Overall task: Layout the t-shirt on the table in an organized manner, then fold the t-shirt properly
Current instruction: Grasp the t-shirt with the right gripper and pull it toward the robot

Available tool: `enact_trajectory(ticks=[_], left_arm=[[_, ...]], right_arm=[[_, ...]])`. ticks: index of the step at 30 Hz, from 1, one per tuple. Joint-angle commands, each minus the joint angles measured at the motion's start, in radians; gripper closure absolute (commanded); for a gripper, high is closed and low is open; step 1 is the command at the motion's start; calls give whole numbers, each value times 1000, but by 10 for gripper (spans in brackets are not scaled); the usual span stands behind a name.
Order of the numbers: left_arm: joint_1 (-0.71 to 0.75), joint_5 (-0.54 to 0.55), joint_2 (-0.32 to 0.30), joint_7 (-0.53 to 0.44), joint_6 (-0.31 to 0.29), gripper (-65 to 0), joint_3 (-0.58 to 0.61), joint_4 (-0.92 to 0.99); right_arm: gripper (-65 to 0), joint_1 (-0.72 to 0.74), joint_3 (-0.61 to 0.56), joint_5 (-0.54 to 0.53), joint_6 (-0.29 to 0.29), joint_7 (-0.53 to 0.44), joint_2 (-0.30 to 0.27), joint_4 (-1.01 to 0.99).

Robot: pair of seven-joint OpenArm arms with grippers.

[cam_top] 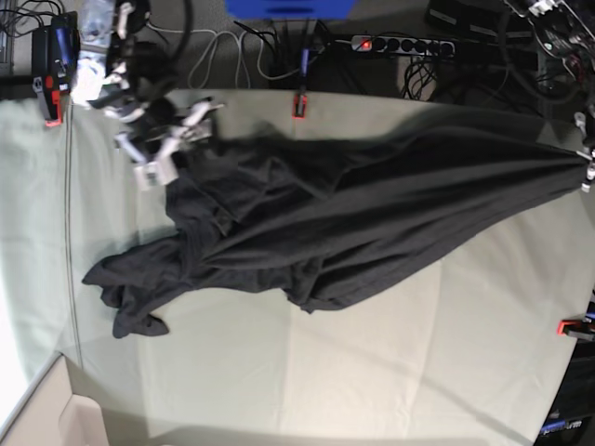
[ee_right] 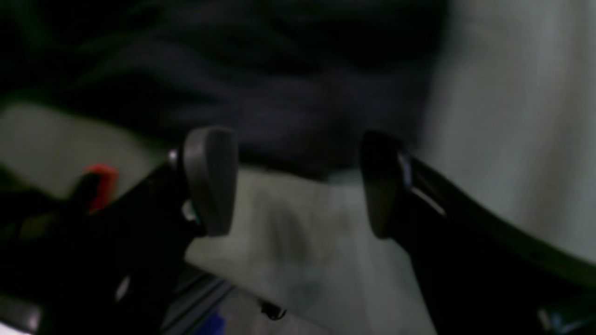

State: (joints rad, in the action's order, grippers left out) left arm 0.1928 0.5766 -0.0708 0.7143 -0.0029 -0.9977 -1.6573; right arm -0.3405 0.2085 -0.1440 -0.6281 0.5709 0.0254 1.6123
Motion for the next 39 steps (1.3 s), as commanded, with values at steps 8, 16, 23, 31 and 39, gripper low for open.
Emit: enact_trajectory(ticks=[8,16,23,31,39], left_arm=[[-2,1,-14,-25,-3,-2,-2,-16],[-2,0,-14,-25,-3,-2,-2,-16],[-2,-5,-17,-25,-3,-2,-2,-16],[-9,0,-19,-25,-3,-2,-2,18],[-11,1,-19,-28,-3,-2,-2,52]], right_arm=[[-418,31,-73,-10,-6,-13,-55,56],[-418,113,-71,-12,-6,-15,-77,35],[-418,208,-71,-12,-6,-15,-77,-114],[-417,208,-99,-12,-6,-24,-54,-166],[-231,226,-108,-12,-6,-24,-52,-206]])
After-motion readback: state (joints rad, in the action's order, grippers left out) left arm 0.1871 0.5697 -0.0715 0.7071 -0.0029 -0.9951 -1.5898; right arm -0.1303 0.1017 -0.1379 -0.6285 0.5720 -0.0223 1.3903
